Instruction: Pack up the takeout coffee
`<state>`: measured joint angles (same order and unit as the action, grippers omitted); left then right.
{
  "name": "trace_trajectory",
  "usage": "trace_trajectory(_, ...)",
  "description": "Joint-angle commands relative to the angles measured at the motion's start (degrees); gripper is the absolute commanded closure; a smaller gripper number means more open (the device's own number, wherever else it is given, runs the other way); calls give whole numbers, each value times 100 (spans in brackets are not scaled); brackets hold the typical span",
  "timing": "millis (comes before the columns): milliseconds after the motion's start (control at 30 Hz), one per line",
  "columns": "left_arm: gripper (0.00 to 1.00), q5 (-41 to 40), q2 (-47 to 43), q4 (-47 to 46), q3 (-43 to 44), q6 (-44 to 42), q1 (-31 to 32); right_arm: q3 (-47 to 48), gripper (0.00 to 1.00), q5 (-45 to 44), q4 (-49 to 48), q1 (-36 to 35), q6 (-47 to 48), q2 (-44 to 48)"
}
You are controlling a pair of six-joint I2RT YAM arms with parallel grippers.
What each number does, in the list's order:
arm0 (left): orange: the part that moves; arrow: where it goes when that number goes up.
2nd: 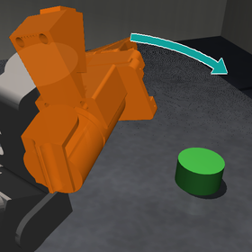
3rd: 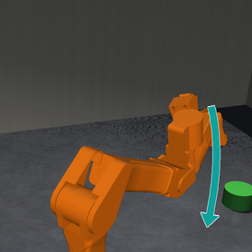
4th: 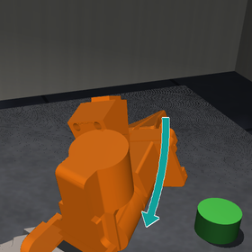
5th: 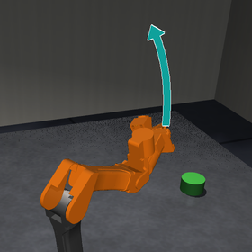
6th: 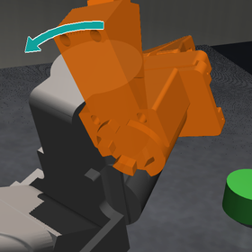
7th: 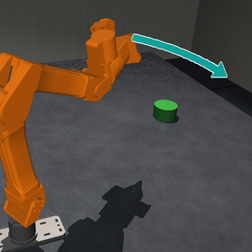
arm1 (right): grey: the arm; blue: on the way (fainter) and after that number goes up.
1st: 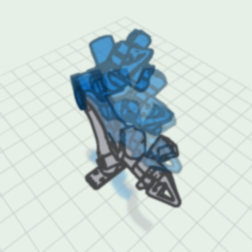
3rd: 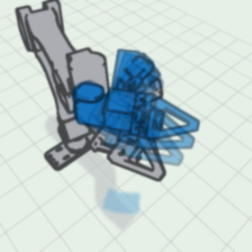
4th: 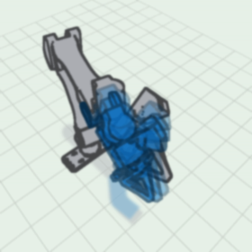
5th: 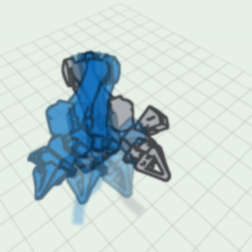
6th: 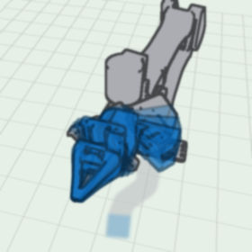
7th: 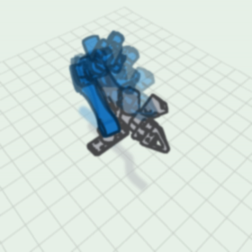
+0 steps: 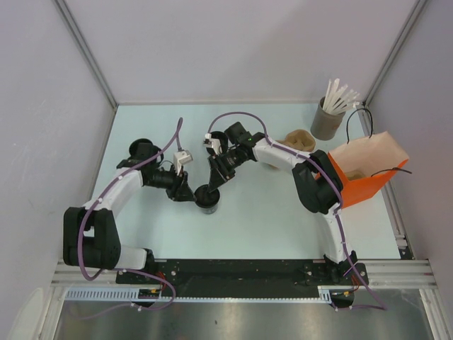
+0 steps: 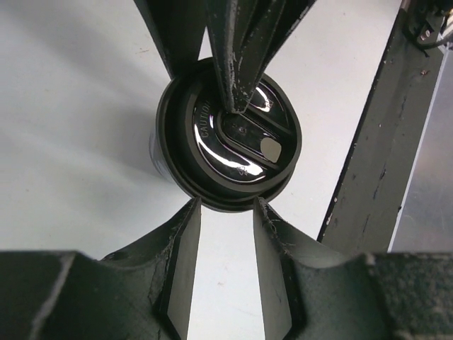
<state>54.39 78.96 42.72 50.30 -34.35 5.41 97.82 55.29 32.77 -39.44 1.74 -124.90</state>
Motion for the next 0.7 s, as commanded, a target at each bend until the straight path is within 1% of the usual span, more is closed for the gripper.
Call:
trace_trajectory(0, 59, -104, -74, -536, -65, 350, 118, -343, 54, -1240, 291, -204, 485, -333)
trace_trajectory(400, 61, -1018, -135, -730, -310, 534, 443, -430, 54, -1301, 238, -222, 494, -324)
trace_trajectory(533, 64, -1316, -188, -800, -425, 578, 601, -553, 54, -1441, 159, -239, 512, -307)
trace_trajectory(667, 69, -1702, -214, -853, -530, 605, 724, -615, 54, -1591, 98, -257, 538, -324)
